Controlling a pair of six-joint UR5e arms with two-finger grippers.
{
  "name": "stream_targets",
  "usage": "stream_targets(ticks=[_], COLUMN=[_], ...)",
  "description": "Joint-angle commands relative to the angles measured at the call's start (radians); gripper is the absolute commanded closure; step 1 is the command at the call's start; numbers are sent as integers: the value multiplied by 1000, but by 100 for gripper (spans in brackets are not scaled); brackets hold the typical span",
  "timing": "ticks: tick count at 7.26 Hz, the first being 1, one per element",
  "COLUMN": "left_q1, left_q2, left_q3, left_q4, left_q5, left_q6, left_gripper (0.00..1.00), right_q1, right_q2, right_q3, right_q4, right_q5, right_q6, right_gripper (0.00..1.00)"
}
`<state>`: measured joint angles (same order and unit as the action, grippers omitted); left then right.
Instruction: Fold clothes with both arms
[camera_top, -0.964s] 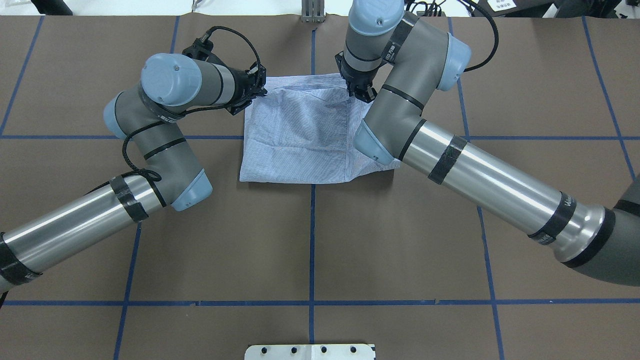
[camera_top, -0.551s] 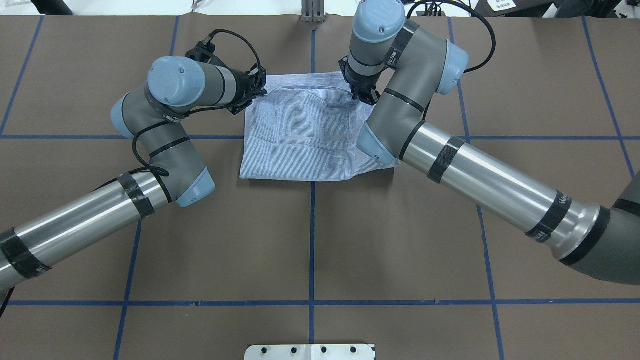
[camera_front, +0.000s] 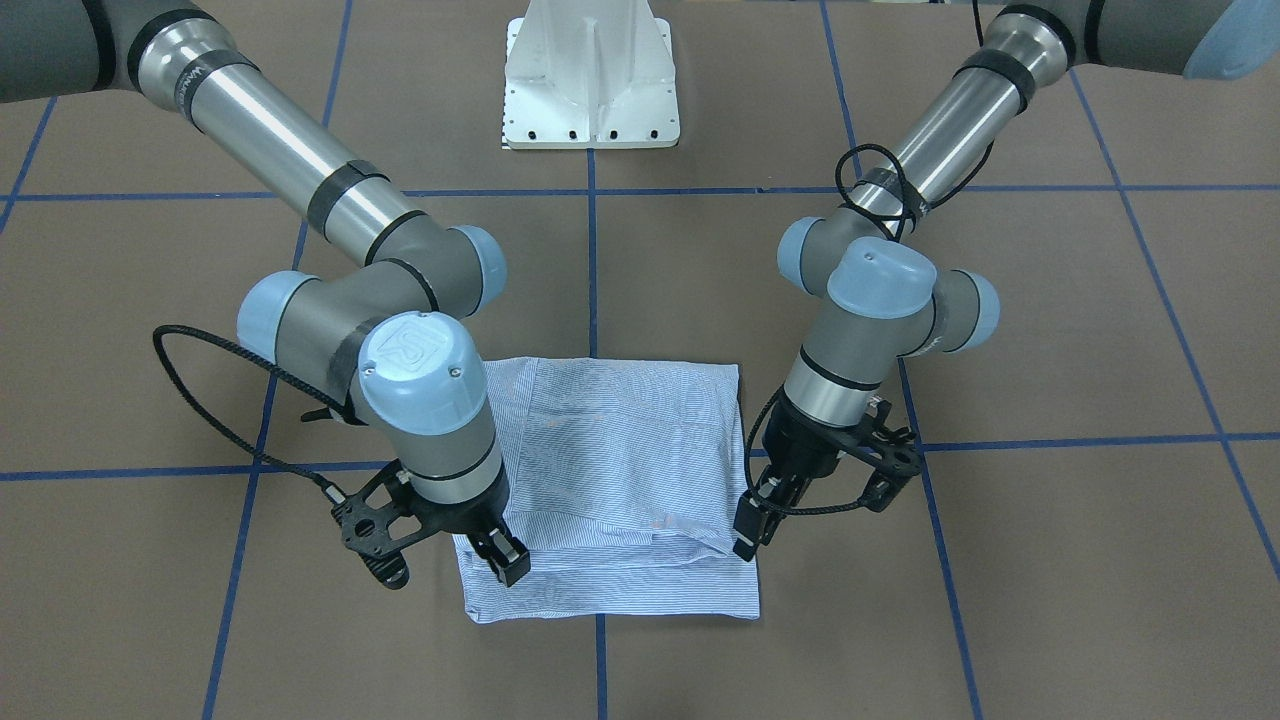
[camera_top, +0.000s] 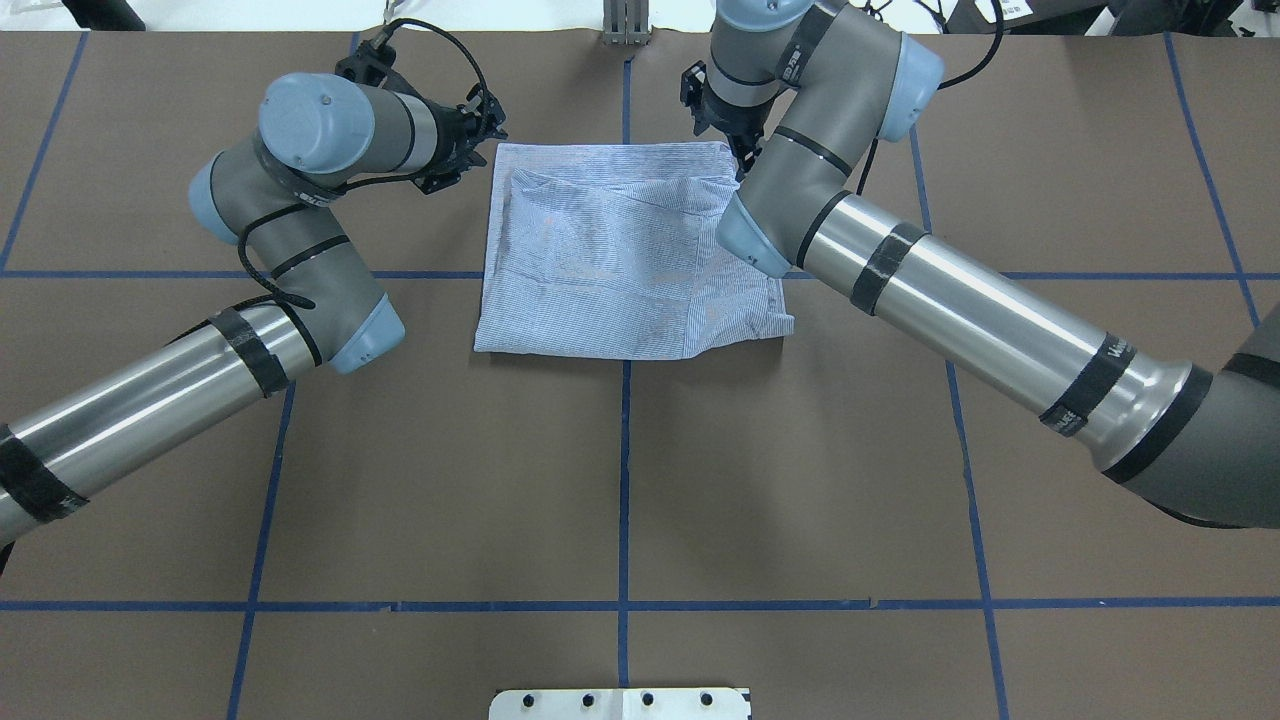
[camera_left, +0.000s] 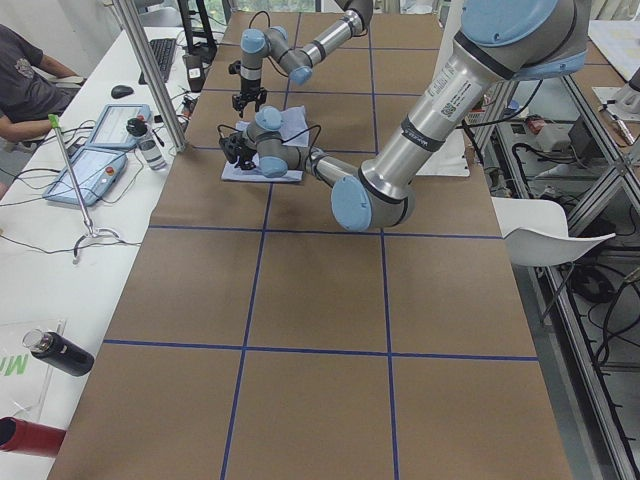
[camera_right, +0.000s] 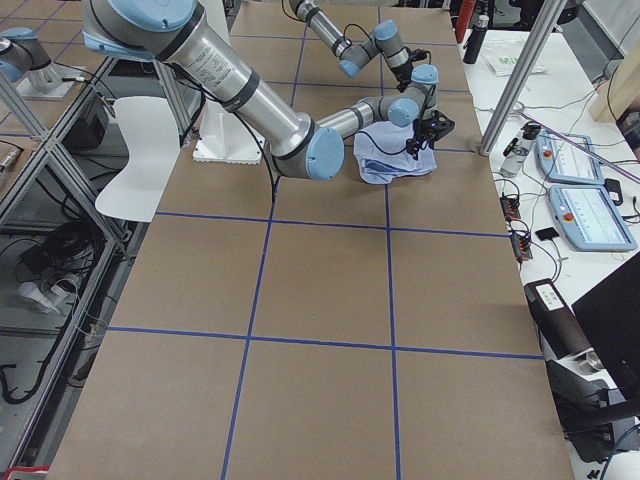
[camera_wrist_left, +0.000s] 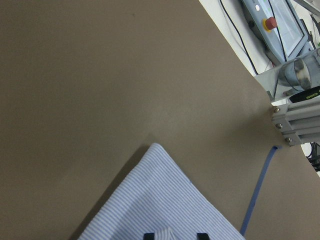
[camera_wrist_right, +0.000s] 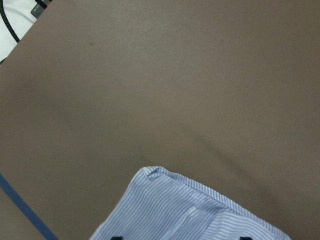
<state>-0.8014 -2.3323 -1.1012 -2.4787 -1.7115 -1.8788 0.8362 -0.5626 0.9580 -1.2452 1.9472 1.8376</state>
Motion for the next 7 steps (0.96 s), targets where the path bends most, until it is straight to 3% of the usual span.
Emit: stream_targets(ticks=[1, 2, 3, 5, 7], left_q1=[-51, -67, -90, -121, -236], left_q2=[11, 63, 170, 415, 630], left_q3=[-9, -58, -166, -392, -511], left_q4=[-18, -16, -8, -5, 0], left_q5=[-62, -106, -196, -249, -377], left_q6=[61, 122, 236, 605, 992], left_gripper=[45, 45, 45, 46, 46], right_q1=[26, 35, 69, 135, 268], right_q2=[-8, -49, -150, -375, -573], right_q3=[5, 66, 188, 409, 519], right_q4=[0, -5, -11, -13, -14], right_q5=[27, 41, 111, 163, 275], right_q6=[-55, -99, -194, -479, -848], right_gripper=[0, 0, 0, 0, 0])
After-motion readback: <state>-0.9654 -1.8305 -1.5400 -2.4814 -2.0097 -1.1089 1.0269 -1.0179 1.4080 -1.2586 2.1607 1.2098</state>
